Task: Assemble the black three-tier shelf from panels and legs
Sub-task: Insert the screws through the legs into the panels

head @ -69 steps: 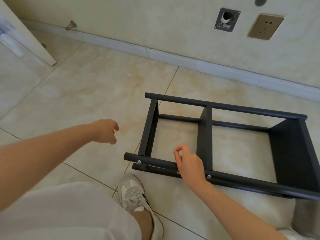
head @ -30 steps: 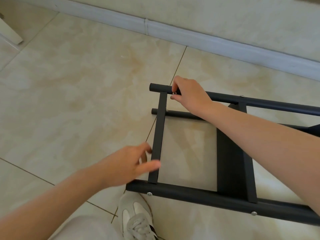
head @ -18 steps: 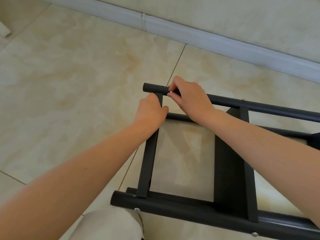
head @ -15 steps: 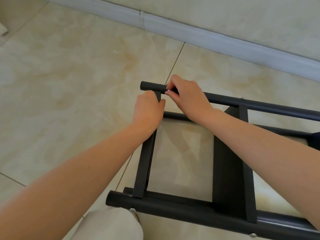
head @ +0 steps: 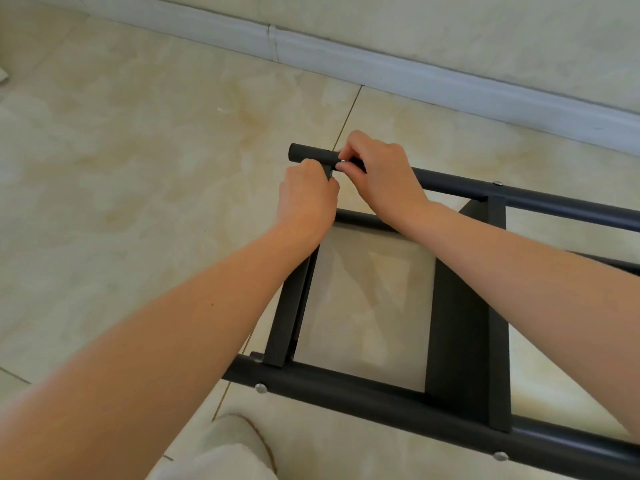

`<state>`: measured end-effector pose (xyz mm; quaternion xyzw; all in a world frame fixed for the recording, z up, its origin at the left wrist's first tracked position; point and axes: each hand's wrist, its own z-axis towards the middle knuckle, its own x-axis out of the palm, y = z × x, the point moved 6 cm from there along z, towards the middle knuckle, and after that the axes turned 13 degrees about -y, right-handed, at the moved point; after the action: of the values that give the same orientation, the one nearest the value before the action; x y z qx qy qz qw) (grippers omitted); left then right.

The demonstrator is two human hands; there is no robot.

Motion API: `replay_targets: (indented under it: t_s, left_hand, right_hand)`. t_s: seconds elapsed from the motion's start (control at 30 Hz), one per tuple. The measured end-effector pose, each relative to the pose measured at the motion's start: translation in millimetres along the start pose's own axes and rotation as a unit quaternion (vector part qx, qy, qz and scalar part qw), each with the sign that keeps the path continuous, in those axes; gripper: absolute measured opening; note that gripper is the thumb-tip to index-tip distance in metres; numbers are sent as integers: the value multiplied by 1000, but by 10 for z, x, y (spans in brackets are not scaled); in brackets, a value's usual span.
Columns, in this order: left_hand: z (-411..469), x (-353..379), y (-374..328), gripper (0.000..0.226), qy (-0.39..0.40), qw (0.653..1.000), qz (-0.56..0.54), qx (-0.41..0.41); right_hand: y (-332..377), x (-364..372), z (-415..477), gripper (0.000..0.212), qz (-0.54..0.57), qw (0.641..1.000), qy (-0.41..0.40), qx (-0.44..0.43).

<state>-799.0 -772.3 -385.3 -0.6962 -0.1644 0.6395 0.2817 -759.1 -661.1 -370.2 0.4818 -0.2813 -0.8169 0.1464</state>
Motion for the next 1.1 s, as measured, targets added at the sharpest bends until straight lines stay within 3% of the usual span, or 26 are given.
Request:
replay_targets:
  t_s: [0.1,0.37,0.47,0.67,0.8,0.93,1.1]
  left_hand:
    - [125,50,-45,28,-5,1000,16,6]
    - [242,131,-63,25,8,999,24,31]
    - [100,79,27,23,105,993,-31,32]
    - [-481,-403,373,67,297,948,-59,96]
    - [-958,-661,626,98,373,920,-52,109]
    - [-1253,-790,852,119,431,892,33,133]
    - [-1275,-822,915,118,383,880,188,208]
  right_hand:
    - [-38,-14,118,11,1,1000,1,-14]
    - [-92,16,192,12,-34,999,14,-7]
    - [-97,24,122,12,-32,999,23,22]
    - [174,-123,-500,7,29,998,-35,42]
    - [350,7,-1105,11,39,988,50,142]
    - [372,53,-1577,10,-14,946,184,268]
    - [520,-35,-1808,12,37,903,256,343]
